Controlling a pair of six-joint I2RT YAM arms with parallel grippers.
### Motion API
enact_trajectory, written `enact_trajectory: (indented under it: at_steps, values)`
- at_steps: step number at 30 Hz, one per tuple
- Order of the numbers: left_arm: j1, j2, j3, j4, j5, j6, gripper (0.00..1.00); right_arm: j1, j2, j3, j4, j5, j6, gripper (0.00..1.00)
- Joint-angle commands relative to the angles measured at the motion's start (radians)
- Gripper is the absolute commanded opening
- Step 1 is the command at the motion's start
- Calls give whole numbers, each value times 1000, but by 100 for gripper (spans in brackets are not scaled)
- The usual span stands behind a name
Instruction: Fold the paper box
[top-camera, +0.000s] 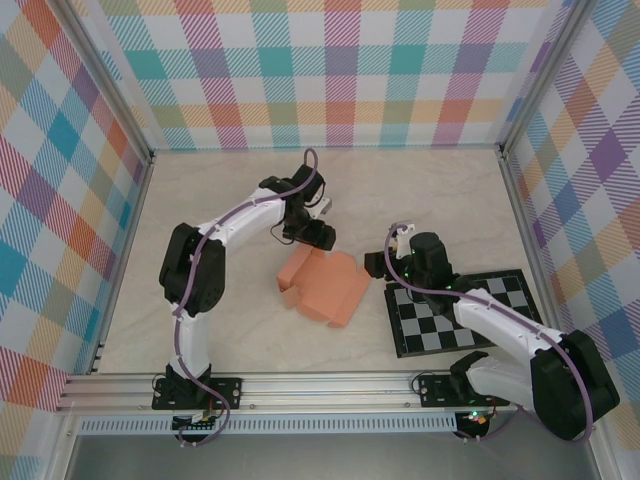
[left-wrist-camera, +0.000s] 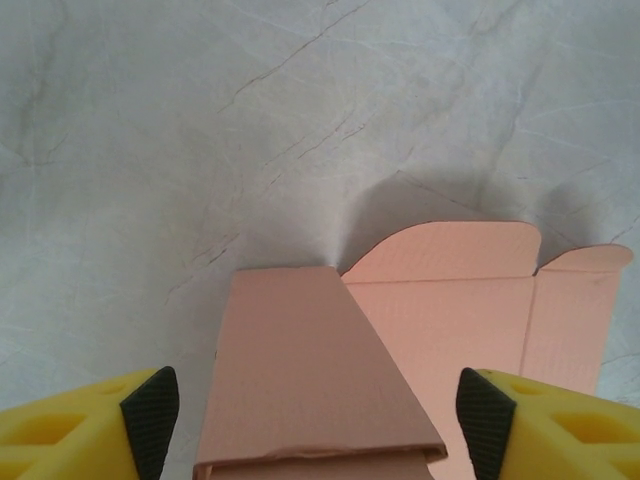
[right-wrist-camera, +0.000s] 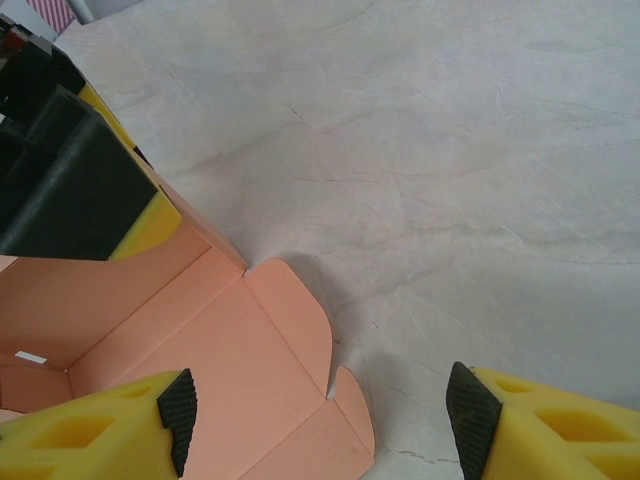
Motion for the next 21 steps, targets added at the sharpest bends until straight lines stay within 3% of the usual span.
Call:
enact_trajectory:
  at_steps: [1, 6, 14, 21]
  values:
    - [-18, 22, 44, -29, 8, -33, 80, -7, 7, 37, 5, -25, 7, 70]
    - [-31, 46, 69, -37, -23, -57, 80, -7, 15, 40, 6, -31, 8, 70]
    - [-42, 68, 94, -68, -59, -57, 63, -10, 12, 30, 10, -32, 10, 69]
    - [-50, 68, 97, -85, -83, -48, 59, -12, 6, 16, 17, -25, 15, 70]
